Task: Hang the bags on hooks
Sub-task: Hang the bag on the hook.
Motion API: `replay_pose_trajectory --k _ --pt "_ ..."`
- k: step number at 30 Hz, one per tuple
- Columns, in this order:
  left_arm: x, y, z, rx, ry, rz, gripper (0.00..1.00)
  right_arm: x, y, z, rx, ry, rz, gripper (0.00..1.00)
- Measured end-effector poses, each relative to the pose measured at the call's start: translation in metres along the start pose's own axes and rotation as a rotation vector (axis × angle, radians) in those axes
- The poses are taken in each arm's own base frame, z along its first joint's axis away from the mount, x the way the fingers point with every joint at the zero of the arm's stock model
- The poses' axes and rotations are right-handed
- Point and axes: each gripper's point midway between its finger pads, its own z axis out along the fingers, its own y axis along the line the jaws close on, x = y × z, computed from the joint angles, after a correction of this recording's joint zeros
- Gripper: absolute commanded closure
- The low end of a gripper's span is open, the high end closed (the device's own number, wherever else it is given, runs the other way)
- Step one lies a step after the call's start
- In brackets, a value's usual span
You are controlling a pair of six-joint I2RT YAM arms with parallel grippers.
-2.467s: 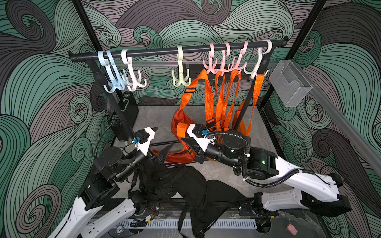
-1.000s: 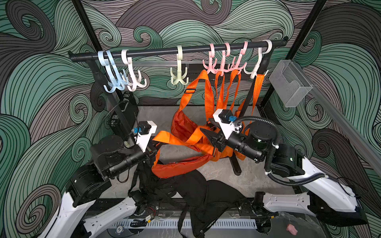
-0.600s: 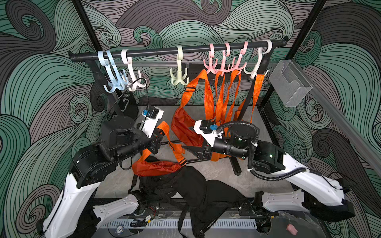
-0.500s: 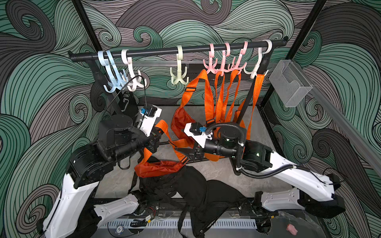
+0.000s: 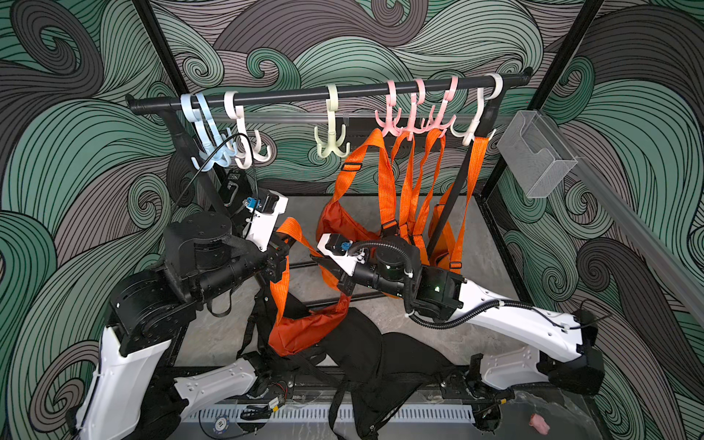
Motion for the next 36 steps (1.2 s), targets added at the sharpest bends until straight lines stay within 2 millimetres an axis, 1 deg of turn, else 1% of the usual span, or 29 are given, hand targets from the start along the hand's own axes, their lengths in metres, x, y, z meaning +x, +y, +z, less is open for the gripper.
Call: replay_pose_trajectory --k 3,5,7,10,13,17,18,21,23,26,31,33,36 --pt "0.0 0.001 0.002 -0.008 0.004 0.0 1.0 -0.013 -0.021 -0.016 0.047 -0.038 0.01 1.0" --pt "0.0 0.002 0.003 -0.012 0.007 0.001 1.0 -0.022 -0.03 -0.026 0.07 -0.064 0.013 1.0" --pt "-0.002 0.002 0.005 -0.018 0.008 0.002 1.0 -0.034 -0.034 -0.038 0.081 -0.096 0.01 1.0" --pt "-0.015 0.004 0.002 -0.032 -0.018 0.002 1.0 -0.057 -0.037 -0.055 0.085 -0.14 0.004 1.0" --pt "-0.028 0.008 0.002 -0.055 -0.044 0.003 1.0 -0.091 -0.045 -0.072 0.105 -0.203 -0.008 1.0" --pt "-0.049 0.011 0.008 -0.088 -0.07 0.016 1.0 -0.143 -0.056 -0.098 0.134 -0.286 -0.032 1.0" --pt "-0.055 0.012 0.011 -0.099 -0.075 0.02 1.0 -0.156 -0.06 -0.102 0.144 -0.302 -0.041 1.0" --pt "-0.071 0.016 0.023 -0.134 -0.09 0.028 1.0 -0.184 -0.072 -0.107 0.179 -0.325 -0.06 1.0" --pt "-0.078 0.019 0.032 -0.163 -0.089 0.028 1.0 -0.193 -0.081 -0.104 0.204 -0.315 -0.064 1.0" --pt "-0.086 0.025 0.042 -0.204 -0.089 0.026 1.0 -0.199 -0.094 -0.097 0.238 -0.285 -0.069 1.0" --pt "-0.098 0.028 0.05 -0.231 -0.1 0.022 1.0 -0.204 -0.113 -0.086 0.283 -0.242 -0.071 1.0" --pt "-0.099 0.028 0.054 -0.236 -0.095 0.023 1.0 -0.208 -0.123 -0.085 0.308 -0.236 -0.069 1.0" --pt "-0.094 0.028 0.063 -0.239 -0.069 0.029 1.0 -0.206 -0.135 -0.082 0.34 -0.213 -0.058 1.0"
